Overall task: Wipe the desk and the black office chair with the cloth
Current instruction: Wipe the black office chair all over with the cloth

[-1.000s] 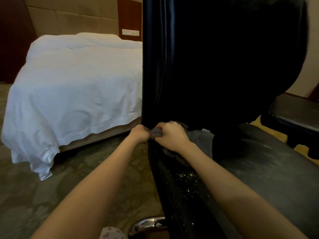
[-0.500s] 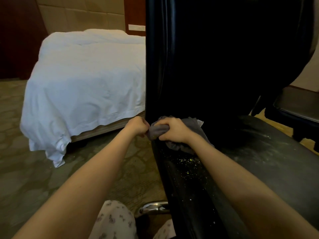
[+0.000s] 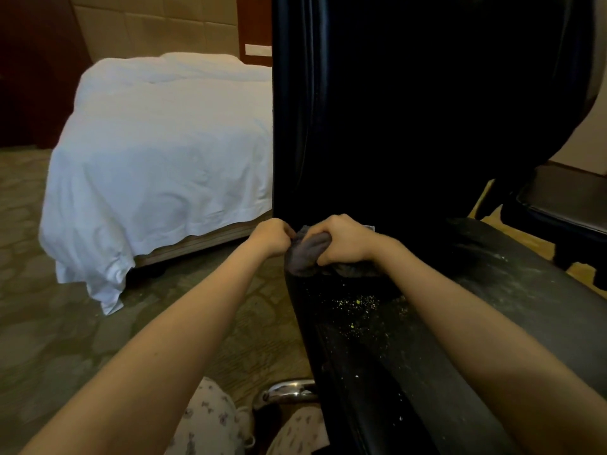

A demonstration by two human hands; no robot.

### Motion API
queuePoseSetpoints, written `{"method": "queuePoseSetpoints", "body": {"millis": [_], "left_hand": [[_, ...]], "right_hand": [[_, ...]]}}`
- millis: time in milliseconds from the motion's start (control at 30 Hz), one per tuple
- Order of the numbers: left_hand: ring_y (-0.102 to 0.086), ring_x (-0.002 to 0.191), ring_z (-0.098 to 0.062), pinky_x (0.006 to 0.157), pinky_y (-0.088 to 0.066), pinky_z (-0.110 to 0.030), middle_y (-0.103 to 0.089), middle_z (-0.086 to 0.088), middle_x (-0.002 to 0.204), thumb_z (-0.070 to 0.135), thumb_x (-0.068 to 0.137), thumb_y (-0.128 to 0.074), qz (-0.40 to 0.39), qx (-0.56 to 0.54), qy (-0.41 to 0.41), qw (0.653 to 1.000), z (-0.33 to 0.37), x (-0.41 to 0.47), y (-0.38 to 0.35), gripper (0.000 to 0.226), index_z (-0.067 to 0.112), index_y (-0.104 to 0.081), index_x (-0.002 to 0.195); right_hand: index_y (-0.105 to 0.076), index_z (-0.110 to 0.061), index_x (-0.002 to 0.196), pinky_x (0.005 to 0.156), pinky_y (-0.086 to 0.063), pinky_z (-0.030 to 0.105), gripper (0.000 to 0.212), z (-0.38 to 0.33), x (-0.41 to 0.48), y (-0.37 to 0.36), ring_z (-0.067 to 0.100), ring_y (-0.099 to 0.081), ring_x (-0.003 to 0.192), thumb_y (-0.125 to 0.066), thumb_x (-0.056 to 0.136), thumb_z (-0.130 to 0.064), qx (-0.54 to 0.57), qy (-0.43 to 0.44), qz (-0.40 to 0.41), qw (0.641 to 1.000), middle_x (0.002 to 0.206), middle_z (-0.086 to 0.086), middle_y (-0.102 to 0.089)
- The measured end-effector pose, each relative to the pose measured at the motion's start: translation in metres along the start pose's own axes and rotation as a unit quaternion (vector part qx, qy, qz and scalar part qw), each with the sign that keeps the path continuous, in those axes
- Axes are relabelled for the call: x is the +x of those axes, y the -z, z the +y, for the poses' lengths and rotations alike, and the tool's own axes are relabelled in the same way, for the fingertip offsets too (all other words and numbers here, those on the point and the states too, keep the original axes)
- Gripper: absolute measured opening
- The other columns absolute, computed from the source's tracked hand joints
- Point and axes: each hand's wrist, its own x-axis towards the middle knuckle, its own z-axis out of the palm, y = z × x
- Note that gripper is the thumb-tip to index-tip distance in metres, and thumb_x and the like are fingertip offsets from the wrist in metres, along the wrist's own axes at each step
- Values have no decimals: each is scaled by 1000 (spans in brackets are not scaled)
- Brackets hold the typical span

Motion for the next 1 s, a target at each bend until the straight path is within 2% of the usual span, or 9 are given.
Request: {"method": "queuePoseSetpoints", "body": {"millis": [167,267,367,467,533,667,800,900,1000], "left_hand": [[-55,105,-31,82,-42,-34,-61,-17,114,12,93,-49,30,17,14,999,-4,2,-2,26,4,-63,115],[-51,85,-22,70,-38,-32,-57,-9,89,12,92,-50,13,19,-2,1000,-5,0,-9,15,7,-65,92],[-50,84,-20,69,-38,-30,-55,-2,80,10,93,-48,6,-2,-34,999,3,-3,-16,21,15,-54,74],[-54,95,-20,76,-41,-28,-61,-6,105,4,91,-48,-7,-17,-52,998,9,-6,-20,19,15,-63,94],[-56,105,-24,79,-41,-28,-62,-9,114,4,91,-51,-5,-5,-56,998,6,-8,-20,25,9,-63,112],[-43,129,-29,95,-38,-29,-43,-18,142,1,94,-46,-51,-19,-32,998,-1,-19,-20,51,0,-31,142],[-23,142,-22,102,-25,-18,-23,-9,154,-11,89,-40,-109,1,-56,992,-11,-31,-30,69,7,-12,149],[-22,142,-22,102,-27,-20,-21,-6,155,-12,89,-36,-110,-5,-58,992,-14,-32,-36,70,10,-10,150],[-24,142,-24,106,-25,-24,-20,-9,155,-6,93,-39,-104,-7,-51,993,-11,-32,-38,64,7,-11,149]], "right_hand": [[-66,-29,104,83,-50,39,33,-12,10,-33,28,-57,100,-67,72,-27,-33,-2,53,998,104,3,-65],[-70,-18,107,77,-51,31,38,-8,-5,-20,19,-61,91,-71,69,-13,4,16,-4,1000,98,6,-69],[-71,-11,99,75,-48,29,32,-5,-28,-3,17,-61,83,-71,68,-7,4,13,-53,998,91,9,-69],[-71,-10,99,77,-48,28,31,0,-40,5,16,-61,83,-71,69,-6,18,6,-44,999,90,7,-69],[-71,-12,103,76,-46,26,32,-2,-37,-2,13,-59,85,-71,71,-9,30,-3,33,999,93,6,-69],[-70,-19,106,77,-52,37,32,-16,-37,-33,20,-62,88,-68,74,-18,-16,33,87,996,97,5,-69],[-71,-10,101,72,-47,24,31,-14,-67,-12,13,-61,81,-71,70,-6,16,52,-17,998,88,3,-68],[-71,-4,97,74,-48,27,27,-7,-89,7,17,-63,81,-71,70,-2,30,31,-72,996,87,6,-68],[-72,-9,101,74,-45,24,31,-10,-83,6,17,-64,86,-72,70,-9,8,17,3,1000,92,7,-70]]}}
